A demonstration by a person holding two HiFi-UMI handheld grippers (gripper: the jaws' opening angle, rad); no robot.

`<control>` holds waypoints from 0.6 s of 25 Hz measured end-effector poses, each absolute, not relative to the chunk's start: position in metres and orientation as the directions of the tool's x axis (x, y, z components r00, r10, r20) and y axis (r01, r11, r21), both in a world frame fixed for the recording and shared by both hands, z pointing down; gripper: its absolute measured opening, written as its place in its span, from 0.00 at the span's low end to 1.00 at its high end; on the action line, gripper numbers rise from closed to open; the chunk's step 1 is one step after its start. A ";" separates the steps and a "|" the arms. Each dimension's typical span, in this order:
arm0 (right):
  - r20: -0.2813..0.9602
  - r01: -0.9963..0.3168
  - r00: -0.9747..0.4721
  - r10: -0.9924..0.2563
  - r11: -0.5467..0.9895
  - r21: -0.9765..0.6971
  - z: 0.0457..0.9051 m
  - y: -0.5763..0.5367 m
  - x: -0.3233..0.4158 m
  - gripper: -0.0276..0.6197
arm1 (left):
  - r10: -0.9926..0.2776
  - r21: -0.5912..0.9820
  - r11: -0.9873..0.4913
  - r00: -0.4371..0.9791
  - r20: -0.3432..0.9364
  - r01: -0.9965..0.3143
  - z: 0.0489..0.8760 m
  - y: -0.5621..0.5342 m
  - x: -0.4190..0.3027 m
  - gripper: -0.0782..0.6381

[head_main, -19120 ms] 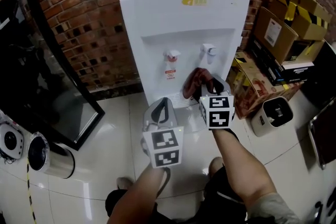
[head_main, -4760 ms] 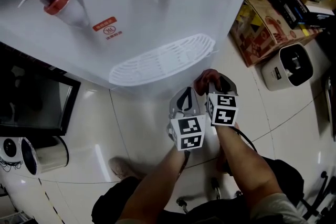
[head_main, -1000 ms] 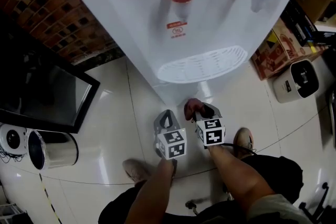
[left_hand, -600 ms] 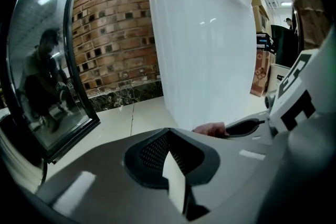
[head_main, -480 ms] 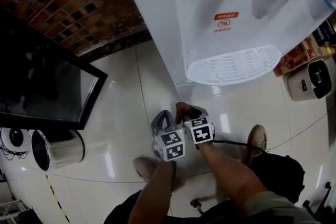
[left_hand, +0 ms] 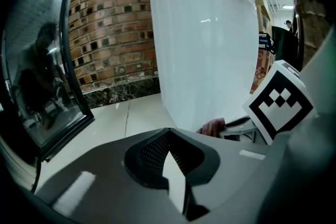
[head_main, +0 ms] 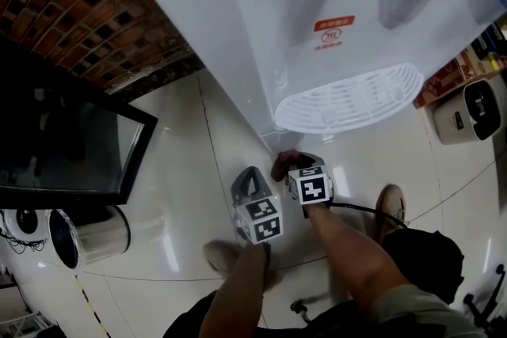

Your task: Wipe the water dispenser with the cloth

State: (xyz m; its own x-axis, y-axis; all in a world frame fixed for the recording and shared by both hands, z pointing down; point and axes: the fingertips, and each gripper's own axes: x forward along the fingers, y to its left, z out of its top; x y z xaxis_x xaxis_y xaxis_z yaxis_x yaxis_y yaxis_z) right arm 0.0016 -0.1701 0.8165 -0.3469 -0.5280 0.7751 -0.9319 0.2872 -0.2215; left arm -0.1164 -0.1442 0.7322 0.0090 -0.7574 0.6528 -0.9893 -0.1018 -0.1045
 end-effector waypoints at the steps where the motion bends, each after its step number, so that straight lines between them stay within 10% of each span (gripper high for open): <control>1: 0.777 -0.934 -0.340 -0.529 0.282 -0.217 0.816 -0.172 0.009 0.18 | -0.758 -0.102 -0.113 0.019 0.652 -0.988 0.731 -0.146 -0.108 0.11; 15: 0.802 -0.984 -0.172 -0.572 0.066 -0.165 0.815 -0.201 0.184 0.18 | -0.741 -0.041 -0.297 0.203 0.640 -0.954 0.733 -0.163 0.053 0.11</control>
State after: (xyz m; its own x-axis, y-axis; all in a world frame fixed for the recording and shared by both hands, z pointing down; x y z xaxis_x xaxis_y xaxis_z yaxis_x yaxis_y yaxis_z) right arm 0.1836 -0.2009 0.8153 -0.1724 -0.5722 0.8018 -0.9842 0.0657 -0.1647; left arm 0.0526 -0.1634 0.7330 0.2033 -0.7406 0.6404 -0.9540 -0.2971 -0.0406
